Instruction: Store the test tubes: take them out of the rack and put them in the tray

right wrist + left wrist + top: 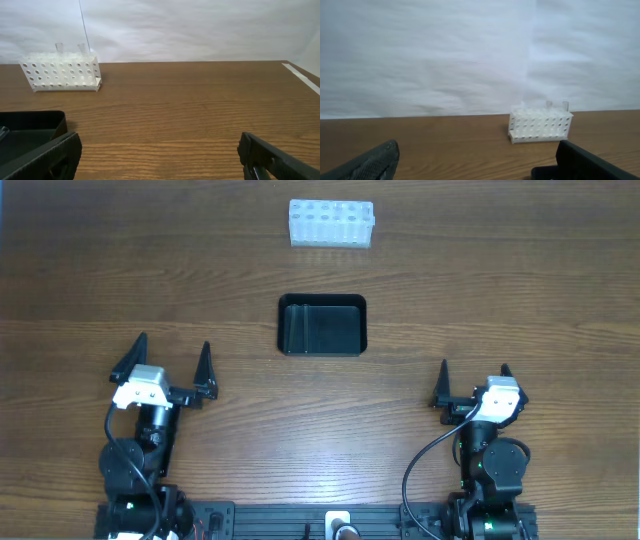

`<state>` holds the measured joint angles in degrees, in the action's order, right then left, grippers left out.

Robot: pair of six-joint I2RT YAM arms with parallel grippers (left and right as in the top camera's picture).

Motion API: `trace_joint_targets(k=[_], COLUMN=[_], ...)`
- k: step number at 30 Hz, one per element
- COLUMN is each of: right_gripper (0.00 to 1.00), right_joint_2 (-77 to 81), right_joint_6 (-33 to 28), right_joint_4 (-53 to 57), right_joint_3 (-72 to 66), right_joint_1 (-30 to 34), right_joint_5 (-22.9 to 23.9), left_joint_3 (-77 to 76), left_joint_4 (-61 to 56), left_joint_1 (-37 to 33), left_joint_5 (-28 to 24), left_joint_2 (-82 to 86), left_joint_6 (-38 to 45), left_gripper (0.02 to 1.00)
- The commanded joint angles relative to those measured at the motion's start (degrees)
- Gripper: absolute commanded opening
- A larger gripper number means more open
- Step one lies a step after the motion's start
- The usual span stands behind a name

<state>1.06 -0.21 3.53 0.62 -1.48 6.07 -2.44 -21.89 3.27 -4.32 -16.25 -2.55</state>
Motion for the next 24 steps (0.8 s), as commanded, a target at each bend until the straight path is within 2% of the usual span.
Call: trace_joint_targets(k=[1,7,15,24], right_gripper=[0.993,0.993,0.991,0.991], right_joint_2=[0.0,0.0,0.0,0.0], right_joint_6=[0.2,0.2,0.2,0.2], right_joint_4=[0.2,0.2,0.2,0.2], right_joint_3=[-0.3,-0.3,-0.3,-0.3], right_joint_1=[0.4,0.4,0.4,0.4], right_joint_5=[-0.2,-0.2,-0.2,-0.2], left_joint_3=[2.1,2.1,2.1,2.1], left_joint_4=[2.1,11.8,25.6,25.4], left_joint_1=[-2.3,-4.6,-4.6,-4.7], left_joint_5=[-2.0,-5.2,-5.3,-5.5], left_joint_2=[4.0,7.7,12.4,12.9], left_joint_6=[0.3,0.3,-0.9,-0.9], left_gripper=[1.000,1.000,1.000,1.000])
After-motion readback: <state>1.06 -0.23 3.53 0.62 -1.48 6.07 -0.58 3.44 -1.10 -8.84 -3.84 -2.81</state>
